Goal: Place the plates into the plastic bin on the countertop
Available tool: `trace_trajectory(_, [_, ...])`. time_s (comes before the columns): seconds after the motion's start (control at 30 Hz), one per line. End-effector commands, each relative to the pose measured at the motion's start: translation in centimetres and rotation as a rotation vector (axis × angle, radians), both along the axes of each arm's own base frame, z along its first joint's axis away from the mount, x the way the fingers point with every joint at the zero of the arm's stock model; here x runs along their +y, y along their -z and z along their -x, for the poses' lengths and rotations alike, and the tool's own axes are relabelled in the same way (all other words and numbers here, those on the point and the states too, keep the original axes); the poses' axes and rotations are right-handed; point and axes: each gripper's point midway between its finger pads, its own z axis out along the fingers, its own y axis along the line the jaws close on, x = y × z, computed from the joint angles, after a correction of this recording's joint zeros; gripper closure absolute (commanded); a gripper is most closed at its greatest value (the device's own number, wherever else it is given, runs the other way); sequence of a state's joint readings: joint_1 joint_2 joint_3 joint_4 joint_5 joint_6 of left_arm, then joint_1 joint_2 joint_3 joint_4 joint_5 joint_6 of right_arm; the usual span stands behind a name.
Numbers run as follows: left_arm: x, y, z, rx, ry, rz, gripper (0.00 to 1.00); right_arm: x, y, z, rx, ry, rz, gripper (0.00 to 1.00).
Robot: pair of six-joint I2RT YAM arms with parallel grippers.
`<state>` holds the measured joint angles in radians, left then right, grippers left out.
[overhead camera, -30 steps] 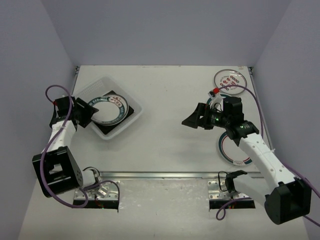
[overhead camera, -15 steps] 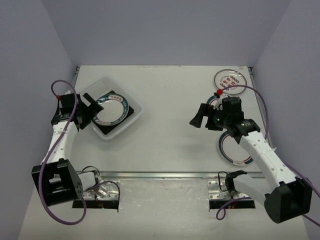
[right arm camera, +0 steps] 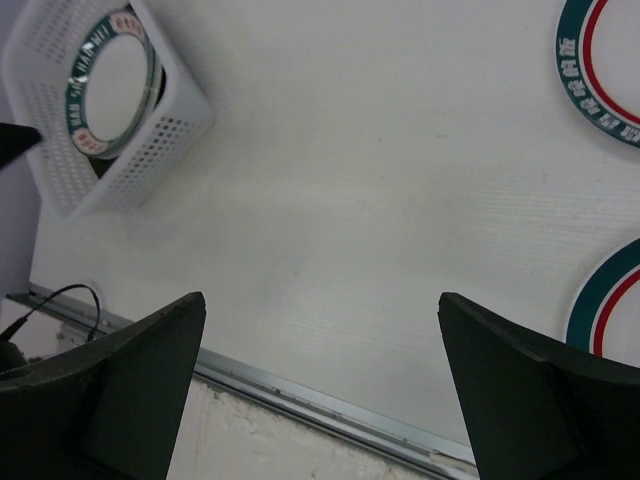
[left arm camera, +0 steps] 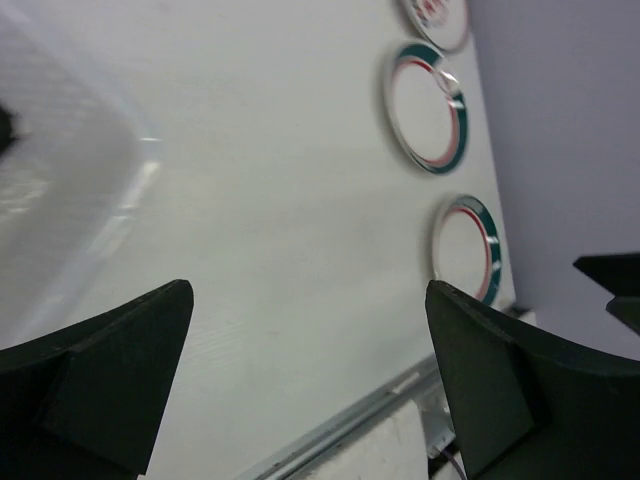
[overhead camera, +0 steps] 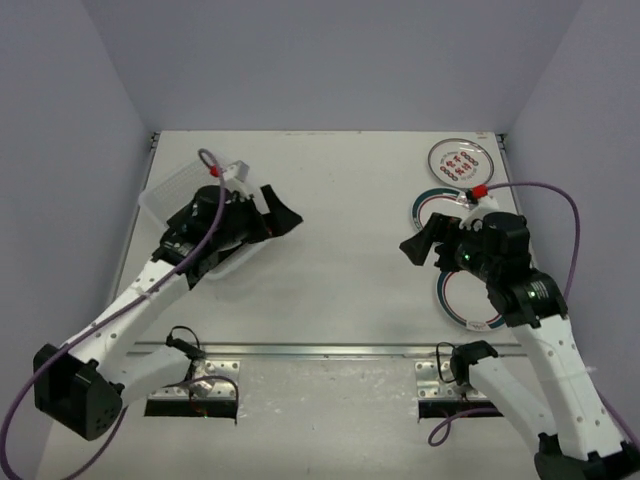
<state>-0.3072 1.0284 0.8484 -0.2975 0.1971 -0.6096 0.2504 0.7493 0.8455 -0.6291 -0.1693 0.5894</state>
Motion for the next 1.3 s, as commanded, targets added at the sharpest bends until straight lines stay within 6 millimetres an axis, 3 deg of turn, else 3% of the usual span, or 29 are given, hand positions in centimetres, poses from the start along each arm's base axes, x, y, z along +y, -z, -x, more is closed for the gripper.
trace_trajectory(0.0, [-8.5, -1.2, -1.7, -0.064, 0.106, 0.130, 0.00, -1.5, -5.5, 2.5, -0.129, 0.058, -0.031, 0.01])
trace_trajectory(0.1, [-15.7, 0.1, -2.9, -0.057, 0.198, 0.242, 0.00, -0.8, -8.4, 5.6, -0.211, -0.006, -0.108, 0.01])
trace_trajectory(0.17, [-21.0, 3.1, -3.8, -0.001, 0.249, 0.269, 0.00, -0.4, -9.1, 7.1, -0.236, -0.043, -0.142, 0.01])
trace_trajectory(0.2, [-23.6, 1.7, -4.3, -0.012, 0.271, 0.311, 0.00, -0.4, -9.2, 7.6, -0.240, -0.047, -0.149, 0.01])
trace_trajectory(0.3, [-27.5, 5.7, -6.8, 0.092, 0.227, 0.336, 0.00, -0.9, -8.7, 8.8, -0.221, -0.038, -0.140, 0.01])
trace_trajectory(0.4, [-29.5, 10.6, -8.5, 0.187, 0.160, 0.406, 0.05, -1.2, -8.6, 10.3, -0.222, -0.043, -0.135, 0.01])
trace_trajectory(0.47, [-30.6, 11.4, -9.5, 0.210, 0.123, 0.429, 0.08, -1.1, -8.6, 11.2, -0.221, -0.060, -0.145, 0.01])
trace_trajectory(0.53, [-31.9, 15.3, -9.9, 0.268, 0.100, 0.392, 0.10, -0.7, -8.5, 12.3, -0.224, -0.096, -0.165, 0.01])
trace_trajectory(0.57, [-32.8, 13.8, -10.3, 0.246, 0.111, 0.417, 0.11, -0.6, -8.6, 12.5, -0.221, -0.105, -0.172, 0.01])
trace_trajectory(0.73, [-36.1, 18.1, -12.1, 0.324, 0.104, 0.459, 0.33, 0.4, -9.0, 13.7, -0.230, -0.168, -0.222, 0.01])
trace_trajectory(0.87, [-36.0, 22.0, -13.3, 0.372, 0.028, 0.391, 0.43, 1.0, -9.3, 15.0, -0.225, -0.221, -0.255, 0.01])
trace_trajectory(0.9, [-36.2, 21.8, -13.7, 0.371, 0.022, 0.394, 0.46, 1.1, -9.4, 15.3, -0.230, -0.232, -0.261, 0.01])
trace_trajectory(0.93, [-36.0, 23.1, -13.7, 0.388, 0.005, 0.374, 0.48, 1.2, -9.6, 15.7, -0.233, -0.244, -0.266, 0.01])
trace_trajectory(1.0, [-36.4, 22.8, -14.2, 0.379, 0.006, 0.382, 0.50, 1.3, -9.9, 16.0, -0.243, -0.256, -0.265, 0.01])
trace_trajectory(1.27, [-38.4, 24.0, -15.3, 0.396, 0.061, 0.372, 1.00, 0.7, -10.3, 16.5, -0.263, -0.258, -0.221, 0.01])
